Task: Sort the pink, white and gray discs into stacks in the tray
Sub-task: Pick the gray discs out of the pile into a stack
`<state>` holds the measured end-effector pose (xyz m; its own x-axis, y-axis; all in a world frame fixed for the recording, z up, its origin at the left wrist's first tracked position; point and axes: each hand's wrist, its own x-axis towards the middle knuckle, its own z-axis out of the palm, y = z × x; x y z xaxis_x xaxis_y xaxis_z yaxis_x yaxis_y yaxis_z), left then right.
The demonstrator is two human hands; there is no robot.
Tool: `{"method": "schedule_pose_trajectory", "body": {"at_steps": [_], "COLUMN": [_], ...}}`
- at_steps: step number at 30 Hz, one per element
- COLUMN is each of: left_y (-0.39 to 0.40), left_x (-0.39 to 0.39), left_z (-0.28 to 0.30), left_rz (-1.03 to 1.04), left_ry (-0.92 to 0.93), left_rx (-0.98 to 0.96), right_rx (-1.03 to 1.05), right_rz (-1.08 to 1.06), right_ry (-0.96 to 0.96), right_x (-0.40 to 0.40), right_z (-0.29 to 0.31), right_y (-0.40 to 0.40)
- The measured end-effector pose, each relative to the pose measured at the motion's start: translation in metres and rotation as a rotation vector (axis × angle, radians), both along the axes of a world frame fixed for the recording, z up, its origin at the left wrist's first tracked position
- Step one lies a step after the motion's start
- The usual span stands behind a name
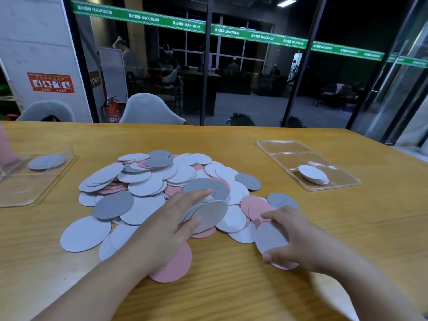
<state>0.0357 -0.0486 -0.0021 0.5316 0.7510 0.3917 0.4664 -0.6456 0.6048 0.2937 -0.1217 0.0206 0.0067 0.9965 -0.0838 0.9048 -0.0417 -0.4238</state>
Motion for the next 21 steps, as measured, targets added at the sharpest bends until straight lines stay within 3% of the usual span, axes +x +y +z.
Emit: {"method": "schedule_pose_trajectory", "body": {"at_steps": [11,18,21], "left_y": [-0.002,-0.006,-0.006], "left_x": [-0.001,0.005,0.006], "left_z": [0.002,0.002,0.0], "left_rz": [-0.028,-0.065,-0.095], "left_ry": [-0.027,-0.057,-0.055], "left_rx": [-0.003,-0.039,-0.06], "right_rx": [0.125,0.302,0.419], "right_rz": [-0.022,0.023,-0.047], "right_ry": [0.147,0.523,0.51], "right_x": [0.003,-0.03,-0.044], "right_z": [-0.004,0.009,-0.001], "right_y": [-0.001,0.006,0.011]}}
